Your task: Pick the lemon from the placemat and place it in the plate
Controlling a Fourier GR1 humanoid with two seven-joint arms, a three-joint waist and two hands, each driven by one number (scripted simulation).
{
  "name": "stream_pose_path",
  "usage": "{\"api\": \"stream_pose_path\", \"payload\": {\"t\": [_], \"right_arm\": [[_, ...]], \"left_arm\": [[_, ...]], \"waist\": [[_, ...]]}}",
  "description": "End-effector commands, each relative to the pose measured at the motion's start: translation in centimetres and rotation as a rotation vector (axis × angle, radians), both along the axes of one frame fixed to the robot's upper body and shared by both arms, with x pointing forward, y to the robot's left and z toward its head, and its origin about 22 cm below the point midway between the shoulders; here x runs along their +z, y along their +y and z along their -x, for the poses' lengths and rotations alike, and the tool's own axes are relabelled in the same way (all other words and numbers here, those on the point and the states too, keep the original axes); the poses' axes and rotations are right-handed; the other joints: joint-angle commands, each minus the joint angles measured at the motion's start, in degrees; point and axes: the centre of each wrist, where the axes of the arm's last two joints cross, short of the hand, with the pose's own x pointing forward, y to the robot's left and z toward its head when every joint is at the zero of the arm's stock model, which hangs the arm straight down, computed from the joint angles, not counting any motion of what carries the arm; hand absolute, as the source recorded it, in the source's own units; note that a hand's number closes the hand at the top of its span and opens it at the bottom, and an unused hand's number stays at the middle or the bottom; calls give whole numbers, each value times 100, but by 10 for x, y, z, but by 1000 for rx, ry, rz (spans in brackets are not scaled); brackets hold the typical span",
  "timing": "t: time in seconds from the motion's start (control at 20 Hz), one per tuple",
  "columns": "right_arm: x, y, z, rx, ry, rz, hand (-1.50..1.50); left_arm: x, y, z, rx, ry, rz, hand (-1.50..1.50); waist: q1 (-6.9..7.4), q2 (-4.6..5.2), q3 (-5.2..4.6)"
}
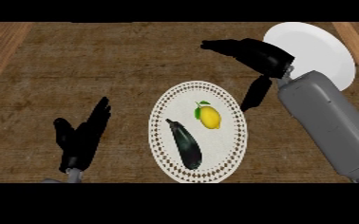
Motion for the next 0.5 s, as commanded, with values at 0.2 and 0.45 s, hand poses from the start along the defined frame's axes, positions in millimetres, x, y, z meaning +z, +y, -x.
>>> {"api": "stream_pose_path", "payload": {"t": [0.2,0.45], "right_arm": [[-35,45,34,-39,-16,135,-150],[-47,57,44,-19,68,152,-150]], "left_arm": [[-32,6,10,6,93,-10,0],[-19,3,14,-2,52,-5,0]], "waist": [[-11,40,-31],[41,34,-27]]}}
